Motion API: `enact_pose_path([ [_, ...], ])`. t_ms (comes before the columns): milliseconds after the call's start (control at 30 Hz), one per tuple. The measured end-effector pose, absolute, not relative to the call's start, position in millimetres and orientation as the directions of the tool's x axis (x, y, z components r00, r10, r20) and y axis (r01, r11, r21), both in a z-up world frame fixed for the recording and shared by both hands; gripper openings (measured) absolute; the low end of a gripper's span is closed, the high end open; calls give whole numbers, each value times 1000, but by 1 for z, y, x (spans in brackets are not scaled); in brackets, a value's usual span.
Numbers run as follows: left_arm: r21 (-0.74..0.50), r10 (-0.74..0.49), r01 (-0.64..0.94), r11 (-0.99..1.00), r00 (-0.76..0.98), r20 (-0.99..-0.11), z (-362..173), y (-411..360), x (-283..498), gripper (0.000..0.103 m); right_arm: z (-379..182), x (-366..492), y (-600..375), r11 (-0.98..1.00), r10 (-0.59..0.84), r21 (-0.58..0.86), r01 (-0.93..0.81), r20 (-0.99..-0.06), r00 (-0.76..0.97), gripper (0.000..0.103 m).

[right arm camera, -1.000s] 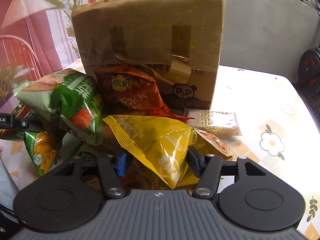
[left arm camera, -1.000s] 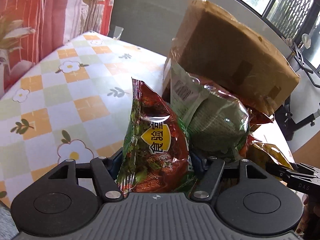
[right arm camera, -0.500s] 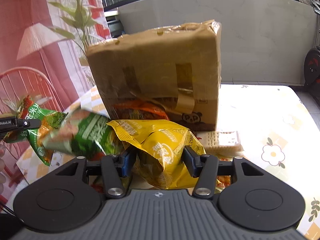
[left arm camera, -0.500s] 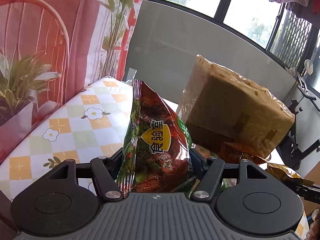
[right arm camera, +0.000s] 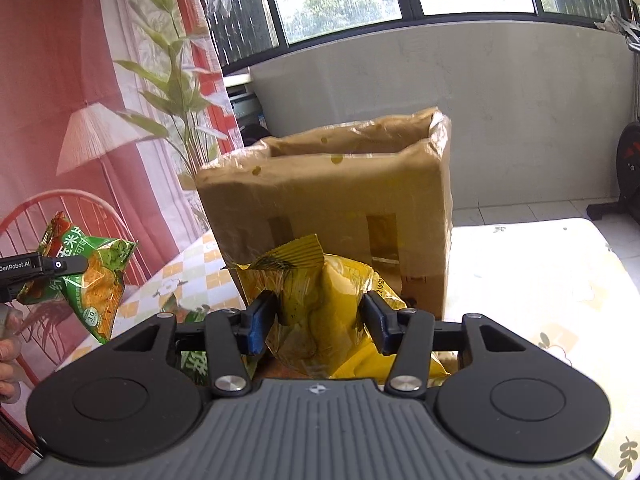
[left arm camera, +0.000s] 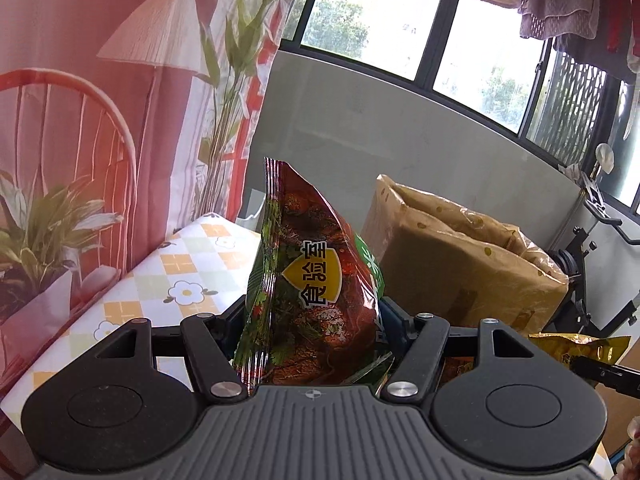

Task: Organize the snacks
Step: 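Lift both bags over the box and open both tools to drop them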

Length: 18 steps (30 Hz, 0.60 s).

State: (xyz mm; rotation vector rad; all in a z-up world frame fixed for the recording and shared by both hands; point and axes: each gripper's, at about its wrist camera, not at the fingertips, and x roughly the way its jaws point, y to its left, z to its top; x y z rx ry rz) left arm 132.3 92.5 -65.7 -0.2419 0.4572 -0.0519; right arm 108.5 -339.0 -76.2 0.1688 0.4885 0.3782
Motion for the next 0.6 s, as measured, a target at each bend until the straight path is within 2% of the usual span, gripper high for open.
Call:
enact_pose_path([
  [233, -224, -155, 78, 971, 925, -347, -34, 79, 136, 69, -40, 111, -348, 894, 425, 292, -339, -313, 849, 50],
  [600, -199, -310, 264, 944, 917, -253, 5, 27, 170, 69, 20, 133, -352, 882, 448, 239, -406, -156, 880, 50],
])
